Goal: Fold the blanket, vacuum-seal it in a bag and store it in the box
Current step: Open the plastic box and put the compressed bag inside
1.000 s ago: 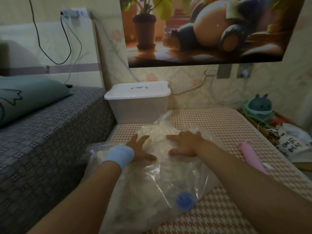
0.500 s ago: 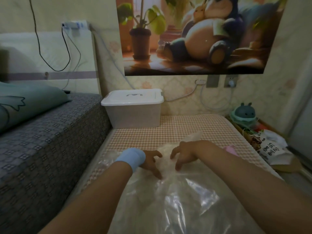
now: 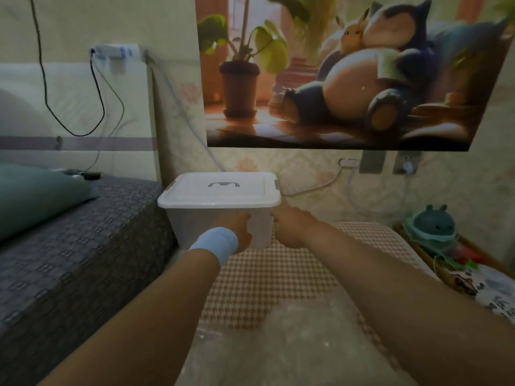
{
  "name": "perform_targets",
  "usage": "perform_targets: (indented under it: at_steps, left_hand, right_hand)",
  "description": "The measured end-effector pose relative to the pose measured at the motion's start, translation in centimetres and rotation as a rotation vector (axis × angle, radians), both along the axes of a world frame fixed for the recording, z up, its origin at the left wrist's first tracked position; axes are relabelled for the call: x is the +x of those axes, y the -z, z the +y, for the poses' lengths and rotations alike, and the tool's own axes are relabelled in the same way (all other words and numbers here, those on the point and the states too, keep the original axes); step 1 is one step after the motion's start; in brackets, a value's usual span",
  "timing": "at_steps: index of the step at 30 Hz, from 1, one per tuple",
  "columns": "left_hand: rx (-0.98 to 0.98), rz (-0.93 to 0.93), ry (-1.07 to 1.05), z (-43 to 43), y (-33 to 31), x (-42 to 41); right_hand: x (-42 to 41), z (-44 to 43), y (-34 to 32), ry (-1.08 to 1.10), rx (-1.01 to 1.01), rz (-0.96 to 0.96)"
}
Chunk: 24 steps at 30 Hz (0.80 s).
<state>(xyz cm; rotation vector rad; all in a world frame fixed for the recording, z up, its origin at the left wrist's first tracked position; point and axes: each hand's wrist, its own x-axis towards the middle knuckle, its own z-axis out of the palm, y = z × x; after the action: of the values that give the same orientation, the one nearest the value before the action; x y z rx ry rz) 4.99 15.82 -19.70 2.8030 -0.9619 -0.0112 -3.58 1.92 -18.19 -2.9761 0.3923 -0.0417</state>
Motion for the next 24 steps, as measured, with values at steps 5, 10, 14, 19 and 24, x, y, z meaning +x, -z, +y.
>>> perform_targets:
  at_steps: [5,10,14,19,24]
  left_hand:
    - [0.060,-0.131,-0.025,-0.7,0.8,6.8]
    - [0.179,-0.159,-0.095,-1.1,1.7,10.5]
    - [0.168,-0.257,-0.072,-0.8,1.9,10.4]
    - [0.130,-0.284,0.015,-0.8,0.8,6.9]
    - [0.124,-0.070,0.123,-3.0,-0.8,0.7]
  right_hand:
    - [7.2,-1.3,2.8,-0.026,-0.104,-0.051]
    - [10.6,-1.3,4.3,-0.033,-0.288,-0.110]
    - [10.5,-2.0,4.1,-0.095,-0.411,-0.206]
    - [5.6,-3.4,3.0,-0.157,-0.409,-0.187]
    - [-1.6,-4.8,1.3,-0.171,-0.293,-0.047]
